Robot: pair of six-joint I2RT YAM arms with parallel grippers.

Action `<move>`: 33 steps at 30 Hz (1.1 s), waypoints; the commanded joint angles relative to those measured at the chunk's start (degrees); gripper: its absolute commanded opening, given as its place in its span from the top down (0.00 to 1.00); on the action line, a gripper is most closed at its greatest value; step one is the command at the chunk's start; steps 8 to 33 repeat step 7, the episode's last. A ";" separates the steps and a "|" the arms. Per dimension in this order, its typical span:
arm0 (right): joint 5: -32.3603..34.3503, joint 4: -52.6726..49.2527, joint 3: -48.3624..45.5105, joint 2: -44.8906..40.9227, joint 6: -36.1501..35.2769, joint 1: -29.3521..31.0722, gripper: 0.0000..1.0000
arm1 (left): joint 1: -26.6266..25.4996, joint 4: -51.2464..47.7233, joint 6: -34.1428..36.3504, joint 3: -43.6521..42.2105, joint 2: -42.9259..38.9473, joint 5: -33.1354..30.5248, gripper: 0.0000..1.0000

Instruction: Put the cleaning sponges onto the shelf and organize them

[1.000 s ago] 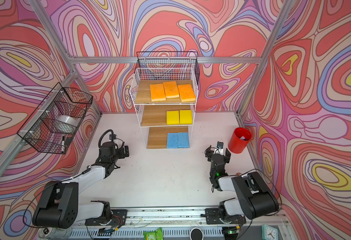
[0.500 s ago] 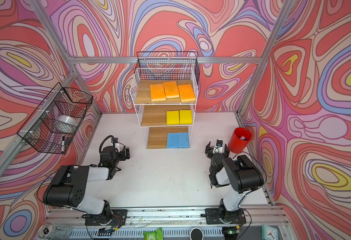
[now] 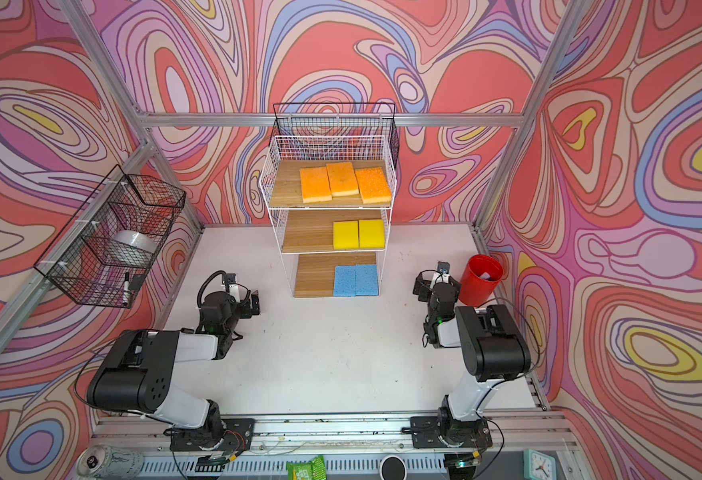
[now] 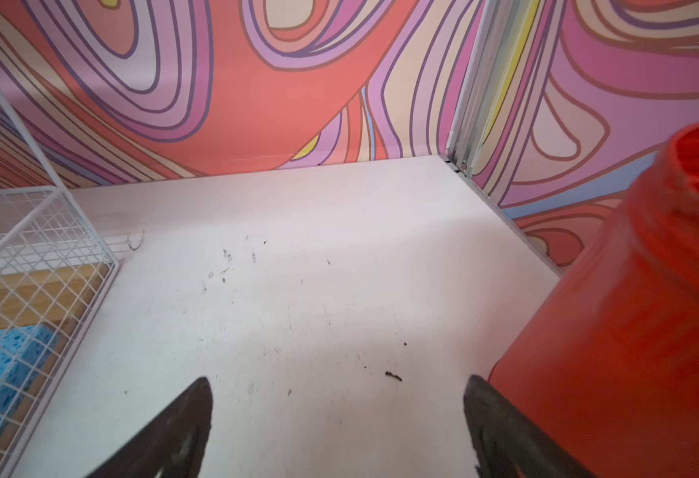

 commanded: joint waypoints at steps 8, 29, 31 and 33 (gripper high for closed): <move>-1.01 -1.33 -0.20 -0.54 0.64 0.05 0.02 | 0.38 2.72 0.62 0.26 0.24 -0.22 0.00; -1.01 -1.33 -0.20 -0.54 0.64 0.05 0.02 | 0.38 2.72 0.62 0.26 0.24 -0.22 0.00; -1.01 -1.33 -0.20 -0.54 0.64 0.05 0.02 | 0.38 2.72 0.62 0.26 0.24 -0.22 0.00; -1.01 -1.33 -0.20 -0.54 0.64 0.05 0.02 | 0.38 2.72 0.62 0.26 0.24 -0.22 0.00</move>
